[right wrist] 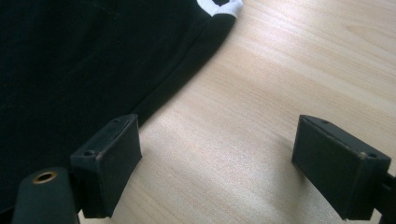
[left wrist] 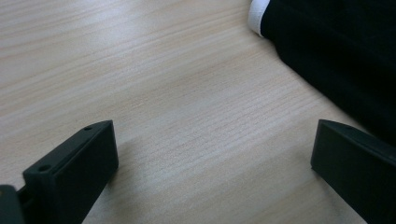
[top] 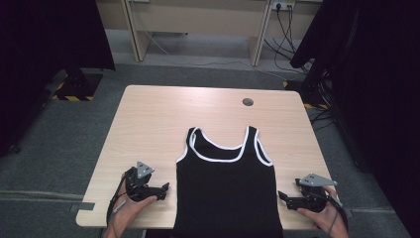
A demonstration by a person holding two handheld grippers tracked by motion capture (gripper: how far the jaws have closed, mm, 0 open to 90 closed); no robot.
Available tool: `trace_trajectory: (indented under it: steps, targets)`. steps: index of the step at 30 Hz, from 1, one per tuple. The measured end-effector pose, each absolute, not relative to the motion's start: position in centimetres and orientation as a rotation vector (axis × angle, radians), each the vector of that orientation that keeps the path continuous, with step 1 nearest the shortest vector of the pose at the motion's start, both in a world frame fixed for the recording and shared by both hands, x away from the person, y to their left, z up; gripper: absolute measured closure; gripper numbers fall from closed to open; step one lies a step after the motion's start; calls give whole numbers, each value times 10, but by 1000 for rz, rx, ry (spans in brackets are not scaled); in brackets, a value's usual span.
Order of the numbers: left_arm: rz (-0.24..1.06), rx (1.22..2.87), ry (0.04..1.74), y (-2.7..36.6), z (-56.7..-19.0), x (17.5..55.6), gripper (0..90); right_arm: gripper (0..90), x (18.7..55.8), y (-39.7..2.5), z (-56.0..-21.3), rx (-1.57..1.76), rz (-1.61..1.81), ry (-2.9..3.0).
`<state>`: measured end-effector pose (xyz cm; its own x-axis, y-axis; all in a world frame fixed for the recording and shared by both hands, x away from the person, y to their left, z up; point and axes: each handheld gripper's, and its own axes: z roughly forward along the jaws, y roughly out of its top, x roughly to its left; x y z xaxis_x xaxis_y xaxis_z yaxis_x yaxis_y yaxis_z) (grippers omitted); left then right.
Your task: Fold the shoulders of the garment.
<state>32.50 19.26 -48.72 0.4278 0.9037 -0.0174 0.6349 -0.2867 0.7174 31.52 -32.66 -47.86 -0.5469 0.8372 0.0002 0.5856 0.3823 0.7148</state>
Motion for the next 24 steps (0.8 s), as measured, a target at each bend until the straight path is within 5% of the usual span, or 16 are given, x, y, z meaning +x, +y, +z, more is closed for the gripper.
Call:
trace_trajectory:
  steps: [24]
  targets:
    - [475,1975,1300,192,-481,336,19,158,316,-327,-479,1231,962,2289]
